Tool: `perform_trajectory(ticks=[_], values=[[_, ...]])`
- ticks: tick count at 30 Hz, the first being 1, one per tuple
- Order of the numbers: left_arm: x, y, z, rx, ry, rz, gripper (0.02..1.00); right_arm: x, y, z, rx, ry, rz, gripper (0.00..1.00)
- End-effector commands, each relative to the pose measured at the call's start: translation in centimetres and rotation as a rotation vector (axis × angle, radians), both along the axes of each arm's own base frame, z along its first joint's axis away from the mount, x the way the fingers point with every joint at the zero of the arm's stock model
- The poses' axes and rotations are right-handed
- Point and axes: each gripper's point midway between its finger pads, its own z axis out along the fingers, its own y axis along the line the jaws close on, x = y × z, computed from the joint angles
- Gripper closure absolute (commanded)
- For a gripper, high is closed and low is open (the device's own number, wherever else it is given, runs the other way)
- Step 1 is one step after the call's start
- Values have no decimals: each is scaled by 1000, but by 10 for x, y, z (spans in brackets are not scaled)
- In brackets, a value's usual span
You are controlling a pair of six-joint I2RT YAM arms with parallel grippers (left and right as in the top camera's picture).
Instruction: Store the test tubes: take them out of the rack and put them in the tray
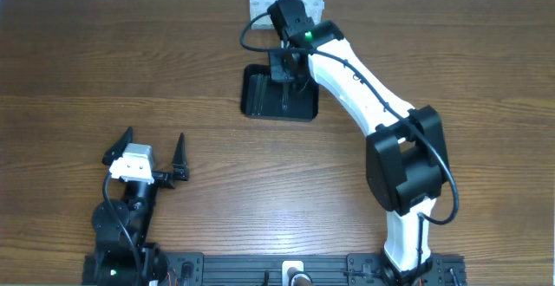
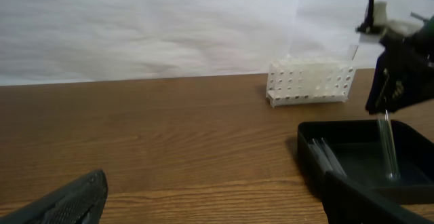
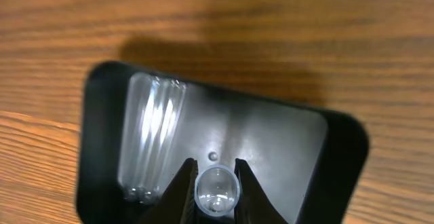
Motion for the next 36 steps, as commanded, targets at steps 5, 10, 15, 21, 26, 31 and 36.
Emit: perform_trajectory(ticks=[5,10,15,21,26,31,36], values=[[0,-1,-1,9,-2,-8,18,0,5,-24,11,34,-32,919],[0,-1,-1,9,-2,-8,20,3,8,-41,17,53,-58,904],[0,-1,-1,9,-2,-8,18,4,16,-46,46,55,-46,853],[0,-1,-1,9,-2,-8,18,4,18,-46,47,54,-44,706],[0,-1,-1,9,-2,-8,18,7,21,-42,58,38,-39,669],[0,-1,-1,9,-2,-8,18,17,27,-1,98,-66,-8,463],[0,-1,-1,9,-2,-8,20,31,18,71,77,-280,48,275]])
